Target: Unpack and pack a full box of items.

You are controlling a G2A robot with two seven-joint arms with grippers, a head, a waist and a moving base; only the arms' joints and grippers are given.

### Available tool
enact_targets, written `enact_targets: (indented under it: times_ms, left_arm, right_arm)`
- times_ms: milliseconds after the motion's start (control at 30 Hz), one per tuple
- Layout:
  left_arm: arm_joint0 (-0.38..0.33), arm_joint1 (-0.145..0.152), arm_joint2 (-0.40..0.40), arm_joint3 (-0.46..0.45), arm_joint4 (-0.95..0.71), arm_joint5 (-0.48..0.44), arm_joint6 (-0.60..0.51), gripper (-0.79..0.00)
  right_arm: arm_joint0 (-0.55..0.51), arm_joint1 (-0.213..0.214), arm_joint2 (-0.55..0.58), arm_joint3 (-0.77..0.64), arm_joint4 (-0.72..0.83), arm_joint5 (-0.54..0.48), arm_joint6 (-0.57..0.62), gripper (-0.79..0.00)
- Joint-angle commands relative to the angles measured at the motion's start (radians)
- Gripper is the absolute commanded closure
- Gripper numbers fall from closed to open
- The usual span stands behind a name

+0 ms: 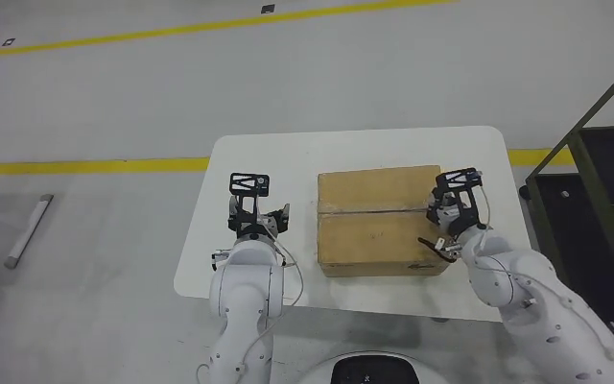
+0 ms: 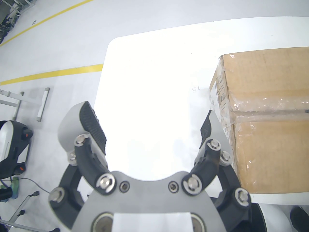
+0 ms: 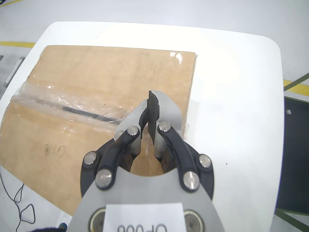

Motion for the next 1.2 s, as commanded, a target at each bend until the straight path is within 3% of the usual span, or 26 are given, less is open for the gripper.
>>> enact_targets:
  times_ms: [0, 300, 400, 467, 633, 833, 967, 1167]
  left_arm:
    - [0.0, 0.0, 0.0, 0.0, 0.0, 0.0, 0.0, -0.785]
    - [0.0, 0.0, 0.0, 0.0, 0.0, 0.0, 0.0, -0.785]
    - [0.0, 0.0, 0.0, 0.0, 0.0, 0.0, 0.0, -0.785]
    - [0.0, 0.0, 0.0, 0.0, 0.0, 0.0, 0.0, -0.785]
    - [0.0, 0.0, 0.0, 0.0, 0.0, 0.0, 0.0, -0.785]
    - [0.0, 0.0, 0.0, 0.0, 0.0, 0.0, 0.0, -0.785]
    - [0.0, 0.0, 0.0, 0.0, 0.0, 0.0, 0.0, -0.785]
    - [0.0, 0.0, 0.0, 0.0, 0.0, 0.0, 0.0, -0.785]
  right_arm:
    - [-0.02, 0.001, 0.022, -0.013, 0.001, 0.017, -0.001, 0.0]
    - [-0.071, -0.007, 0.067, -0.134, -0.019, 0.102, -0.077, 0.0]
    - [-0.05, -0.015, 0.031, -0.173, -0.007, 0.075, -0.117, 0.0]
    - [-0.018, -0.021, -0.023, -0.172, 0.002, 0.001, -0.141, 0.0]
    - [0.126, -0.047, -0.202, -0.034, -0.028, -0.138, -0.161, 0.0]
    - [0.26, -0.088, -0.359, 0.148, -0.102, -0.12, -0.134, 0.0]
    - [0.261, -0.098, -0.365, 0.202, -0.108, -0.07, -0.098, 0.0]
    - [0.203, -0.091, -0.313, 0.169, -0.142, -0.046, -0.055, 0.0]
